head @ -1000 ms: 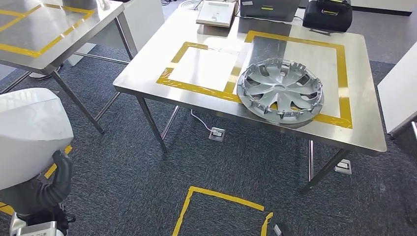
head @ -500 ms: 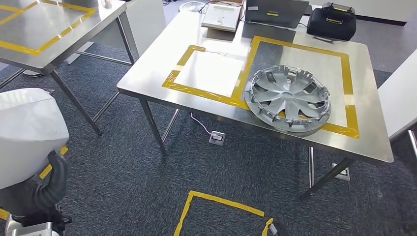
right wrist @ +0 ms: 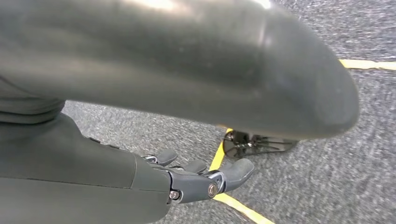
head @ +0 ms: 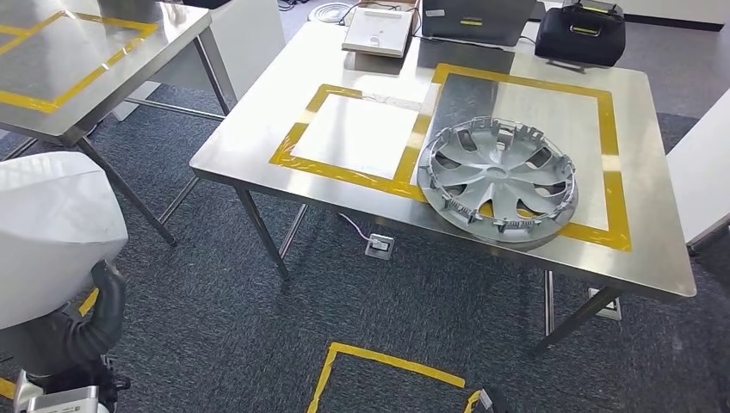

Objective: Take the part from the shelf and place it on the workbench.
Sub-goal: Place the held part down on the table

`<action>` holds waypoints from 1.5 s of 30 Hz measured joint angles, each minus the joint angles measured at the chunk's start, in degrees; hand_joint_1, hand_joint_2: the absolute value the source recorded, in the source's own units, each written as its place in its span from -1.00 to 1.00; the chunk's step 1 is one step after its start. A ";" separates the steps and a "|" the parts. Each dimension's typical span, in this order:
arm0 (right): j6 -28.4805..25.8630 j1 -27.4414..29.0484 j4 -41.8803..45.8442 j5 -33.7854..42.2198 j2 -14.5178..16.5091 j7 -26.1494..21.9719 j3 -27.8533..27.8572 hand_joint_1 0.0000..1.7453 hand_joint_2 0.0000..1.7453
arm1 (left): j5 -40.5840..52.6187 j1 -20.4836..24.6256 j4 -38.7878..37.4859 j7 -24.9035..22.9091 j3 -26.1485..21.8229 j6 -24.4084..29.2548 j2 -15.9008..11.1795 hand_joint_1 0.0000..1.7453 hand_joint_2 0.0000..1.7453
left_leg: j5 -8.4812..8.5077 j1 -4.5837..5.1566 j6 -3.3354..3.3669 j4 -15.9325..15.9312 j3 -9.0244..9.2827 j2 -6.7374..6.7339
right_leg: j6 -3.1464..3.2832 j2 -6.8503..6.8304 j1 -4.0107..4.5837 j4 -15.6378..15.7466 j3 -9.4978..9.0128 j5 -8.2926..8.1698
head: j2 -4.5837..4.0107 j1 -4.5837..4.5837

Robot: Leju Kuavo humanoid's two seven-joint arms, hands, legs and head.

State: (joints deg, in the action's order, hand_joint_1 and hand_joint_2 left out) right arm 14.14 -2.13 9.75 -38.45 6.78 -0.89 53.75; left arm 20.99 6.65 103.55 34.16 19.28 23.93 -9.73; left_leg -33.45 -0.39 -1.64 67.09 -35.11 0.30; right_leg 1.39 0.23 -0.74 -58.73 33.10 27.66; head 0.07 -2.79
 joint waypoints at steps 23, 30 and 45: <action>-0.01 0.06 0.00 0.16 0.13 0.03 0.06 -1.00 -1.00 | 0.61 0.78 -0.58 -0.19 -0.09 -0.70 0.73 1.00 1.00 | 4.33 0.41 2.42 -8.08 3.60 0.12 | -2.57 0.00 0.11 -2.55 2.38 -0.70 | 0.00 -0.40; 0.16 0.03 0.00 0.08 0.14 0.39 0.23 -1.00 -1.00 | -0.06 0.92 -0.86 -0.73 -0.15 -1.32 0.73 1.00 1.00 | 4.38 0.56 2.39 -9.07 4.94 0.16 | -1.44 0.22 0.34 0.33 0.64 -1.13 | 0.00 -0.08; 0.07 -0.08 0.00 -0.19 0.16 1.71 0.50 -1.00 -1.00 | -1.86 1.64 -4.04 -2.09 -3.58 -1.17 0.81 1.00 1.00 | 6.20 -0.28 2.51 -14.16 7.94 -0.48 | -1.94 0.12 0.45 -2.19 1.29 0.61 | 0.00 -0.15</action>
State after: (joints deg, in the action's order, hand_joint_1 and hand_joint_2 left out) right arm 14.21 -2.21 9.75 -38.63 6.94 0.83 54.25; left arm 19.13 8.29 99.51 32.07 15.70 22.76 -8.92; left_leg -27.25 -0.67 0.87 52.93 -27.17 -0.18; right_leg -0.55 0.35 -0.29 -60.93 34.39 28.28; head 0.07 -2.93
